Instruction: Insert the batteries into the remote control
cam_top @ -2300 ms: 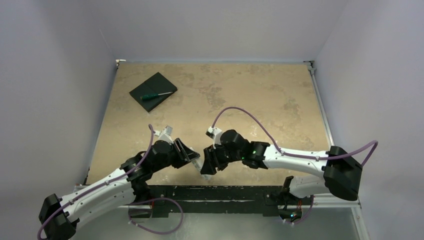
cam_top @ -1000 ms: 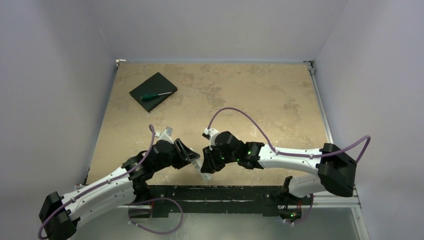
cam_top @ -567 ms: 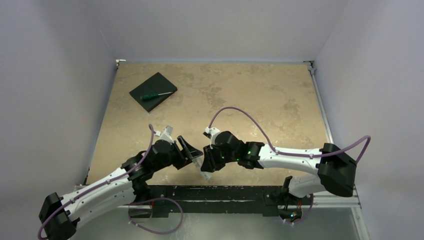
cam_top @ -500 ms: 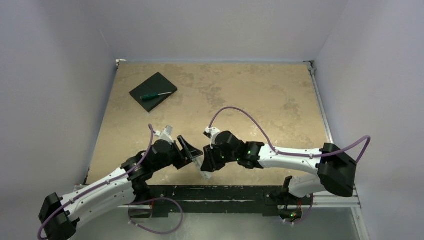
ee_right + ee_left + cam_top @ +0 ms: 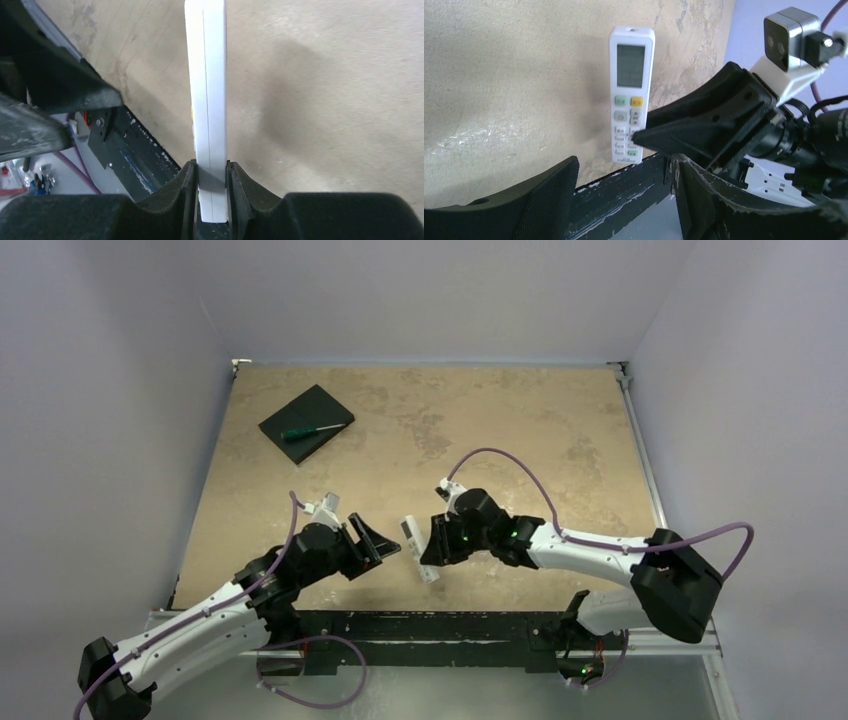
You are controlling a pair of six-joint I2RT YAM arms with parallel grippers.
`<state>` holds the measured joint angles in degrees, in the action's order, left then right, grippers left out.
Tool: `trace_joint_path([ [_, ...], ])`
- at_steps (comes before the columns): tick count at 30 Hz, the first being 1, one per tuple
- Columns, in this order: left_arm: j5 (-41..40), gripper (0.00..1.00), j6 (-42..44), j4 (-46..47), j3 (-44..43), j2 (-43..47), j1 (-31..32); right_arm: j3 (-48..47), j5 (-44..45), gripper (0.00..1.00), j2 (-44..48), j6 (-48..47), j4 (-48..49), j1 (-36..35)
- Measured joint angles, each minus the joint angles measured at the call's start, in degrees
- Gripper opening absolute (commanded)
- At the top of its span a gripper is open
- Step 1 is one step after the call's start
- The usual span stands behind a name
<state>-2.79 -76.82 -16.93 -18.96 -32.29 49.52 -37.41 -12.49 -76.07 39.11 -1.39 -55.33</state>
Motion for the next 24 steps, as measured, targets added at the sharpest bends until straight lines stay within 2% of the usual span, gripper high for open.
trace_joint_path([
  [10, -0.24, 0.66, 1.27, -1.46, 0.00, 1.75, 0.00, 3.78, -5.84, 0.17, -0.15, 2.86, 7.96, 6.40],
  [24, -0.24, 0.65, 1.42, -2.05, 0.00, 3.43, 0.00, 4.98, -16.31, 0.22, -10.49, 8.09, 21.42, 11.45],
])
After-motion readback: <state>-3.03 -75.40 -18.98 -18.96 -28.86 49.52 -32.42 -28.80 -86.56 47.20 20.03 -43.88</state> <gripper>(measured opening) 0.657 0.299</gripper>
